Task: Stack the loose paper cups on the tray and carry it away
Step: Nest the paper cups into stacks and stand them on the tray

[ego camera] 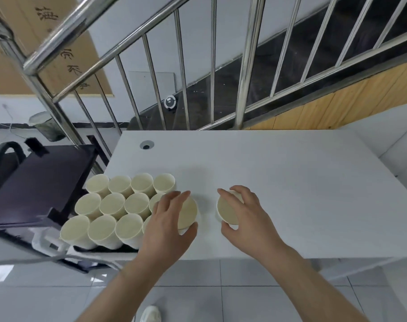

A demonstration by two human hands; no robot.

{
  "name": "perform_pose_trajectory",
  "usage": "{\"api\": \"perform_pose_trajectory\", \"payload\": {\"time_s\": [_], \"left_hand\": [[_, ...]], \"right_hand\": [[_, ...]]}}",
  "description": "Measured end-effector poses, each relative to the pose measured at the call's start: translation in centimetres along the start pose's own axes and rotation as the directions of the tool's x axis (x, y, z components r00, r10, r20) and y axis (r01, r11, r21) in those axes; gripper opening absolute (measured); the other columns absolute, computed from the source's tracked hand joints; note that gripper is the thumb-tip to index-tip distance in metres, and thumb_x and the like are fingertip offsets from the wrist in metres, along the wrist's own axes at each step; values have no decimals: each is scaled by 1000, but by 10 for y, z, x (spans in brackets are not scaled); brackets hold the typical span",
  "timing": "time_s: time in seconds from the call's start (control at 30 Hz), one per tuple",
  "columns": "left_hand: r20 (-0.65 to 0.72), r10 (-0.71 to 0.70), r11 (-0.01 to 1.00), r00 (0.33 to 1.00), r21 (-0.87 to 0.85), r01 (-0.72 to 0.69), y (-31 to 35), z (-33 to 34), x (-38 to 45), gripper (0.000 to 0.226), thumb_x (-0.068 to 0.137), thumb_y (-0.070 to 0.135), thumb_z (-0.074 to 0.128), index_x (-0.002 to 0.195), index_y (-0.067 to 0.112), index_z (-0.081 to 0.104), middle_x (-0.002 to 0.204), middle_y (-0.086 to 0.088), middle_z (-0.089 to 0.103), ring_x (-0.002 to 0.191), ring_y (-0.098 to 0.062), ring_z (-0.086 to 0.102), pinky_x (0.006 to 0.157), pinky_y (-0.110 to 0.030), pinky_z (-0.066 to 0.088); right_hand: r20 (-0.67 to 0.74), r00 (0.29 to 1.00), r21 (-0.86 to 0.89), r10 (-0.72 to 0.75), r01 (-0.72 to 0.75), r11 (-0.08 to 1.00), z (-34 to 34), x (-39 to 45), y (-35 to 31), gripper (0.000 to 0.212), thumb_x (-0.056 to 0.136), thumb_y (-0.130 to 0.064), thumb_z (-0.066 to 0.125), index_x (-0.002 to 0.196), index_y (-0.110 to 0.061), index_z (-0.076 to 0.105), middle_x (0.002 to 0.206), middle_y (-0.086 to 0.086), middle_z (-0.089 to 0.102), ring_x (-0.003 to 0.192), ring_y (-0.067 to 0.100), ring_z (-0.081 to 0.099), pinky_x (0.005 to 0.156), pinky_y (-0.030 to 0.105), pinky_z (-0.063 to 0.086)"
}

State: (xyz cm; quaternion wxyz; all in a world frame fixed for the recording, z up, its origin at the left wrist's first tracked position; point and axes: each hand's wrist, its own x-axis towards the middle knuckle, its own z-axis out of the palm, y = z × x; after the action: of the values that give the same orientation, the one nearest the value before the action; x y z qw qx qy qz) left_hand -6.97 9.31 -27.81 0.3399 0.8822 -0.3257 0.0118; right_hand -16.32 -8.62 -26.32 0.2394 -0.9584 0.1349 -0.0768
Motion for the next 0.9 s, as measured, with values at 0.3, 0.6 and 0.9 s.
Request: {"api": "perform_pose_trajectory", "payload": {"time_s": [0.3,0.6,0.9], "left_hand": [[19,-23,1000,1000,0,23,-115,-78,11,66,76,28,74,135,30,45,135,8,44,123,-16,42,90,-28,43],[71,-59,998,996,32,57,-204,-120,38,66,77,28,74,136,27,44,138,7,41,123,-16,41,92,-27,41],[152,-62,997,986,57,53,-222,-102,57,67,77,28,72,138,24,43,139,4,41,124,-21,42,90,-27,41]], "right_hand": [[22,999,27,43,-43,999,62,44,-91,68,86,-26,59,146,-40,31,144,-13,23,133,9,25,85,24,47],[24,995,57,95,-96,994,114,87,-154,66,88,-29,62,146,-35,32,146,-13,24,134,9,26,91,26,45],[131,985,28,112,-117,993,145,128,-172,64,86,-25,61,143,-34,32,146,-9,26,133,14,31,92,37,48]]}}
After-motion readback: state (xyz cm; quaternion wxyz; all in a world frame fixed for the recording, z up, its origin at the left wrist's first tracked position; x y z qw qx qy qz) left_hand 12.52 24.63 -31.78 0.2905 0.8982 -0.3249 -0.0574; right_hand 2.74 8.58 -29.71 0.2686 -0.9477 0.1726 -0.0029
